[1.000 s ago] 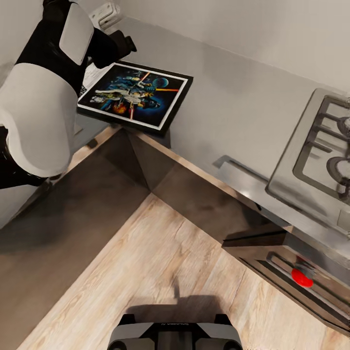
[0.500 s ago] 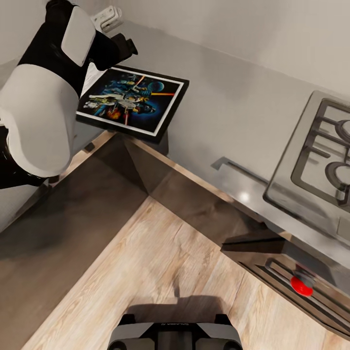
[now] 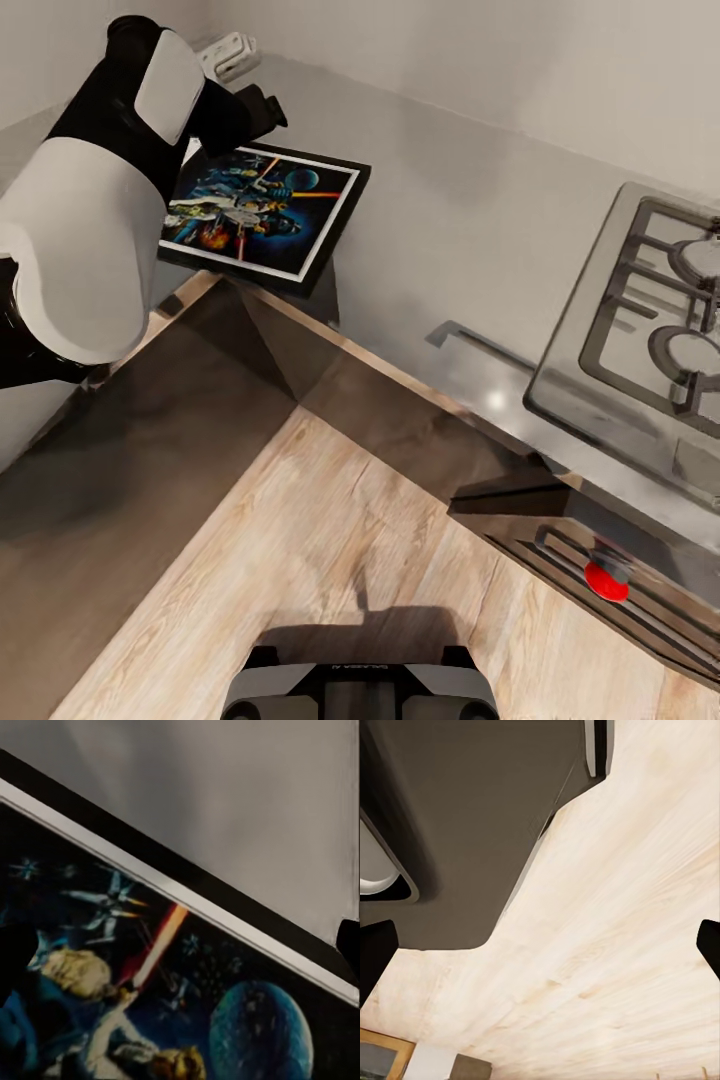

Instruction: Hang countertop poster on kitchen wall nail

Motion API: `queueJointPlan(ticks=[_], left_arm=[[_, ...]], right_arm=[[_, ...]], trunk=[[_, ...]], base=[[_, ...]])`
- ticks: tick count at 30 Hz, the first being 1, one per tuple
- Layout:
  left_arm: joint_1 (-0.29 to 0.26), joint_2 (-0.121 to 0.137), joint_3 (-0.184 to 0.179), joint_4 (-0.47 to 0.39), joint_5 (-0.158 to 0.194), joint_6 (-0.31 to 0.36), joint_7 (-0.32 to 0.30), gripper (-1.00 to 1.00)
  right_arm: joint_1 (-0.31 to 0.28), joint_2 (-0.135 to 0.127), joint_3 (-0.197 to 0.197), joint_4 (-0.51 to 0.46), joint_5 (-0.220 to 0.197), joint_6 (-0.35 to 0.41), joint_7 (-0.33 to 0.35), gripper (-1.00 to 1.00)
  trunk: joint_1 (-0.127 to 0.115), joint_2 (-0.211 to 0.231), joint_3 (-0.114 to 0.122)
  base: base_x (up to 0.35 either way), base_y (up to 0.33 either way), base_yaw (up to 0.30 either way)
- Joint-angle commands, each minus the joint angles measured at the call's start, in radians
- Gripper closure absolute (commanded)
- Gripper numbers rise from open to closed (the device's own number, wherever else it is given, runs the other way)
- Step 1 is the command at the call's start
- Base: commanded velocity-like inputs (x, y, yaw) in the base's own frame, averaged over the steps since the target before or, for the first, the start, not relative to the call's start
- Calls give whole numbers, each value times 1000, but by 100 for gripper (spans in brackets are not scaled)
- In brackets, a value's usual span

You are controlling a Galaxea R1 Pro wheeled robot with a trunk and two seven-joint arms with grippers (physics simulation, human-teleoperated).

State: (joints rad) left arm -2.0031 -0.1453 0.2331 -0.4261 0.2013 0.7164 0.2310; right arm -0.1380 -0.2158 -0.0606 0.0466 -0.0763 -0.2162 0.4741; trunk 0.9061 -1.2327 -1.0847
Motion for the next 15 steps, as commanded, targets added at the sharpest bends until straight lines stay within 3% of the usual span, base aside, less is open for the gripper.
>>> queueJointPlan(ticks=[1,15], left_arm=[[0,0,3,0,11,3,8,-100],[0,0,3,-1,10,3,8,-100]], right_arm=[[-2,0,-5,5,-8,-3,8,-100],[-2,0,-5,5,-8,-3,8,-100]], trunk=[[0,0,0],[0,0,0]], base=[[0,0,-177],[18,9,-33]])
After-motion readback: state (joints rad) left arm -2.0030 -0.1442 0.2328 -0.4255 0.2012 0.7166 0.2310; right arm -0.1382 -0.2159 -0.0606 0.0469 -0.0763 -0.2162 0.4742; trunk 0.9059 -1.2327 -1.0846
